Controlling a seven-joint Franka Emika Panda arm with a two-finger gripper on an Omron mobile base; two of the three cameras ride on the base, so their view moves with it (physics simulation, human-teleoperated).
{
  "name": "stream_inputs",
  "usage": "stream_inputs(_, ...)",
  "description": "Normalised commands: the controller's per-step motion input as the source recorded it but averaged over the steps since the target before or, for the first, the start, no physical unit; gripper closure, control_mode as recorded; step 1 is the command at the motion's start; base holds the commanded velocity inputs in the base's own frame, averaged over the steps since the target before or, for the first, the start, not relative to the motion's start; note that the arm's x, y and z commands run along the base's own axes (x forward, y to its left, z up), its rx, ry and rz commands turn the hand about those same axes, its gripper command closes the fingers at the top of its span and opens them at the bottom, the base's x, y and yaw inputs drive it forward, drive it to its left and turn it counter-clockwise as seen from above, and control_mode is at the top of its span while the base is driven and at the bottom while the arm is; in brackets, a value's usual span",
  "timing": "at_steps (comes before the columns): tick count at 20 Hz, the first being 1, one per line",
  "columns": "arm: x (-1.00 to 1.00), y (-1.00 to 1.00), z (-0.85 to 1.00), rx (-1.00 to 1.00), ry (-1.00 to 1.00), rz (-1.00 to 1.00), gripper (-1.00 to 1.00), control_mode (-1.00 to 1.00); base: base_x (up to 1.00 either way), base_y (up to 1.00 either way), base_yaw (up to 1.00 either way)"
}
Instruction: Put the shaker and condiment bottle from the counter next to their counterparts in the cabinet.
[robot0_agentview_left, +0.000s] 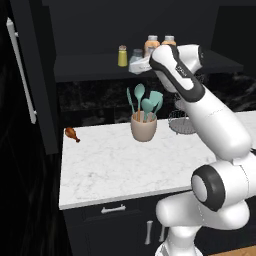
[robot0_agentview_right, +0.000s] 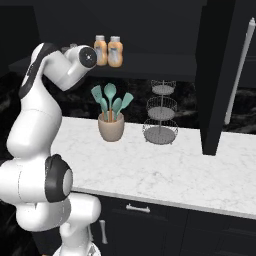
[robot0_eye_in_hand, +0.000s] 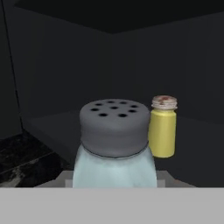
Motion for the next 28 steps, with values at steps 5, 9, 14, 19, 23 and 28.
stream_inputs(5,0.24,0.00,-0.05,0.00,-0.01,0.00,1.00,-1.00,0.00,0.00,0.00)
stream_inputs(9,0.20,0.00,-0.08,0.00,0.00,0.00,1.00,-1.00,0.00,0.00,0.00)
stream_inputs(14,0.07,0.00,-0.05,0.00,0.00,0.00,1.00,-1.00,0.00,0.00,0.00)
stream_inputs(19,0.10,0.00,-0.05,0.00,0.00,0.00,1.00,-1.00,0.00,0.00,0.00)
stream_inputs(23,0.14,0.00,-0.07,0.00,0.00,0.00,1.00,-1.00,0.00,0.00,0.00)
stream_inputs(28,0.20,0.00,-0.10,0.00,0.00,0.00,1.00,-1.00,0.00,0.00,0.00)
